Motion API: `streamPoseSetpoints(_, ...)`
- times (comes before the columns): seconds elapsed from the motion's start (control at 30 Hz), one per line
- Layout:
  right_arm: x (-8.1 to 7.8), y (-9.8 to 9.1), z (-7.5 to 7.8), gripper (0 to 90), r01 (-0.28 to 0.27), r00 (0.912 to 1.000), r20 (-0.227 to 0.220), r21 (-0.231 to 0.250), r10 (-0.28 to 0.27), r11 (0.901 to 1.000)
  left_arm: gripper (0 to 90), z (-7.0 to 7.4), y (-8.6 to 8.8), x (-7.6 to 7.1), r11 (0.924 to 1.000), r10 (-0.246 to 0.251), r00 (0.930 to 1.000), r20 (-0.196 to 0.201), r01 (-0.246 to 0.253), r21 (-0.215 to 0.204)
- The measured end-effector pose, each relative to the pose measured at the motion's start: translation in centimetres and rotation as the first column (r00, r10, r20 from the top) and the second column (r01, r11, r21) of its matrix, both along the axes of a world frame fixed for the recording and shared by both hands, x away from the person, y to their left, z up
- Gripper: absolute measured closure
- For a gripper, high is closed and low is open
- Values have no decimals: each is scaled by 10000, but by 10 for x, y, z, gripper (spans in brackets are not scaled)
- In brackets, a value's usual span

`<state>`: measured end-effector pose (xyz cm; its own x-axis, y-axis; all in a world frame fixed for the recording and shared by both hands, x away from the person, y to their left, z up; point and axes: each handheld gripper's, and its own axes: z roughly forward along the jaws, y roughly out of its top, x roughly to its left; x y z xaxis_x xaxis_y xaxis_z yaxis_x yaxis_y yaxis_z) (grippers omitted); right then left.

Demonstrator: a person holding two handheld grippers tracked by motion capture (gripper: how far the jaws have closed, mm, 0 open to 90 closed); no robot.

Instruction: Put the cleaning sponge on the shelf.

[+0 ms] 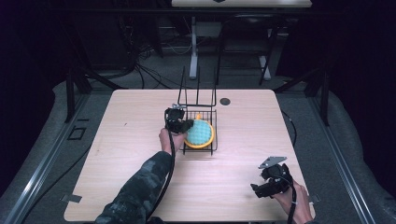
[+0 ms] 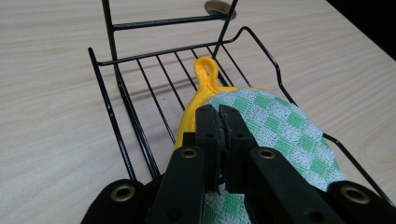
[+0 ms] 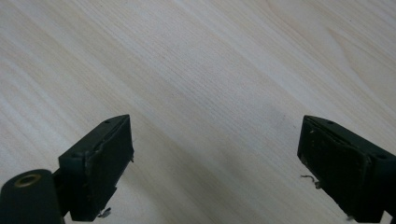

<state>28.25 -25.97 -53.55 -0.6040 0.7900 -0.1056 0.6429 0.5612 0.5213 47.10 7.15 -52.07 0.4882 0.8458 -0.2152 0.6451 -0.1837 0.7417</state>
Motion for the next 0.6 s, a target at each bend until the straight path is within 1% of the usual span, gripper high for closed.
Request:
streamPoseSetpoints(0.07, 0, -1, 0, 100, 6, 10000, -39, -42, -7, 10000, 874, 0, 0, 0, 10000, -13, 10000, -67, 14, 65)
streamPoseSetpoints(0.1, 0, -1, 0, 100, 14, 10000, -39, -38, -14, 10000, 874, -1, 0, 0, 10000, 62, 10000, -50, -62, 58)
streamPoseSetpoints(0.17, 0, -1, 0, 100, 40, 10000, 5, 1, -40, 10000, 874, -2, 0, 0, 9998, 144, 9998, -148, -143, 113)
streamPoseSetpoints(0.27, 0, -1, 0, 100, -5, 10000, -1, -35, 5, 10000, 873, -4, 0, 0, 9997, 252, 9993, -284, -251, 38)
streamPoseSetpoints(0.3, 0, -1, 0, 100, -9, 10000, -49, -16, 9, 10000, 874, -4, 0, 0, 9997, 240, 9993, -294, -241, -29)
streamPoseSetpoints(0.47, 0, -1, 0, 100, -7, 10000, -22, -45, 7, 10000, 873, -4, -2, -1, 9998, 187, 9994, -277, -187, 22)
streamPoseSetpoints(0.6, -1, 0, 0, 100, -12, 10000, -63, 17, 12, 10000, 872, -5, -4, -1, 9996, 289, 9992, -265, -288, 58)
